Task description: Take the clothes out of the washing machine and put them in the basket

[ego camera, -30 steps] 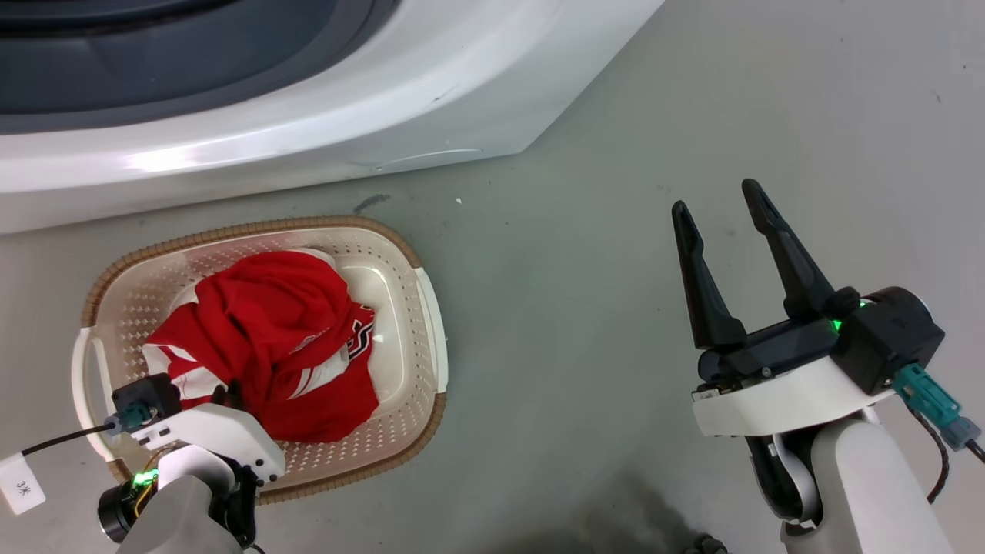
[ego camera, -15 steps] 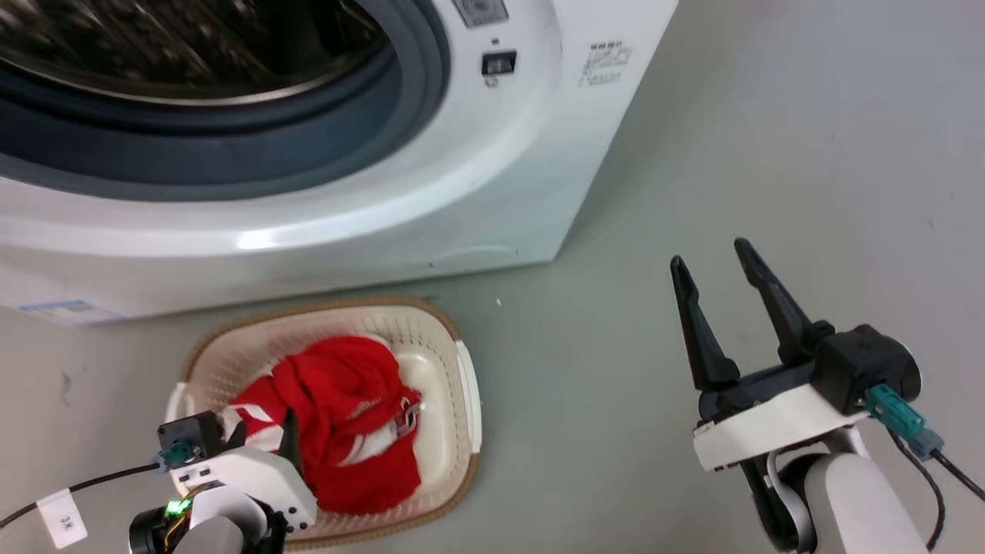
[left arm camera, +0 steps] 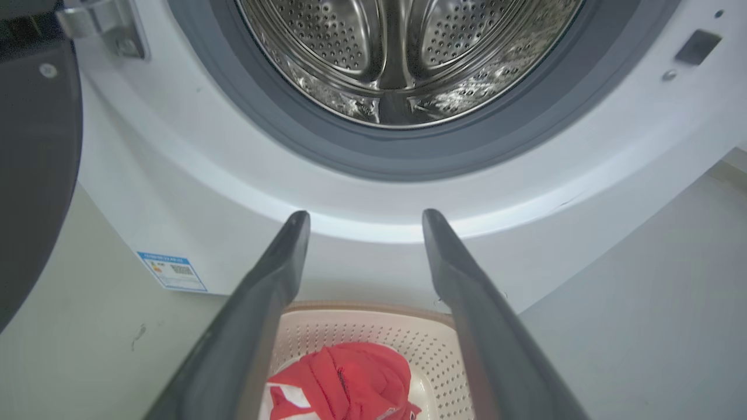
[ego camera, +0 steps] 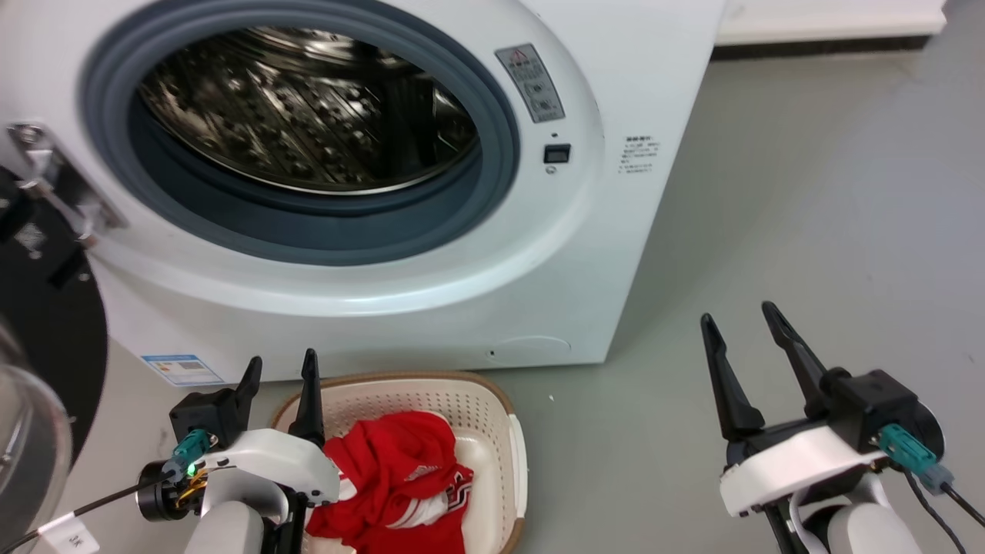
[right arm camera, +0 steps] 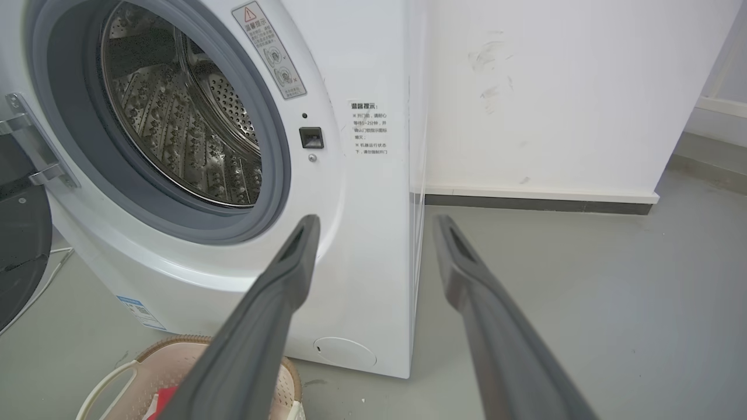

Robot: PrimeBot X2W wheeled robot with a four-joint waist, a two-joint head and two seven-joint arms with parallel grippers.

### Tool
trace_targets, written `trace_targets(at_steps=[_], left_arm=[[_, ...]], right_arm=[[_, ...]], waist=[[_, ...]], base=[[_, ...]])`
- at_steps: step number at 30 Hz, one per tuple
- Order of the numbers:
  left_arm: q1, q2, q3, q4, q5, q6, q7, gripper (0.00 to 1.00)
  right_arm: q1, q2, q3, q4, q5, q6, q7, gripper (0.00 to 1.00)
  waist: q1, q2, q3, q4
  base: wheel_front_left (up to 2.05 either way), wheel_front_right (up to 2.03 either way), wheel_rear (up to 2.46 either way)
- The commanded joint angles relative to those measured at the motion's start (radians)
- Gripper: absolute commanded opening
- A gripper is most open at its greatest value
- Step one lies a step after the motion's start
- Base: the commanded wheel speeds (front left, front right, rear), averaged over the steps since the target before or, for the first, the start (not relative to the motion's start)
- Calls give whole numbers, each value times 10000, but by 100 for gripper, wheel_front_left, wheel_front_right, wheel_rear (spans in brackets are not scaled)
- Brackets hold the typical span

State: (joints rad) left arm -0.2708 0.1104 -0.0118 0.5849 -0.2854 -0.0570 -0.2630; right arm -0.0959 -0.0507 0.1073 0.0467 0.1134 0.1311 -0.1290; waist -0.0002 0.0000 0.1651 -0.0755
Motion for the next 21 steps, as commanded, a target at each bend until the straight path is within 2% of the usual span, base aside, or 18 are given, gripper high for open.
trace_targets(at_steps=[1, 11, 21], left_arm=[[303, -92, 82, -541, 212, 0, -24, 100], [1372, -191, -110, -2607, 1142, -30, -24, 100], [1937, -108, -305, -3059, 1283, 2, -24, 100]], right_arm=[[250, 13, -127, -42, -95, -7, 50, 100], [1107, 13, -494, -2, -98, -7, 224, 100], [1534, 13, -640, -228, -148, -7, 391, 100]], waist=[[2, 0, -504, 348], [2, 0, -1684, 587], [2, 0, -1973, 461]], base=[[0, 0, 0], [0, 0, 0], [0, 0, 0]])
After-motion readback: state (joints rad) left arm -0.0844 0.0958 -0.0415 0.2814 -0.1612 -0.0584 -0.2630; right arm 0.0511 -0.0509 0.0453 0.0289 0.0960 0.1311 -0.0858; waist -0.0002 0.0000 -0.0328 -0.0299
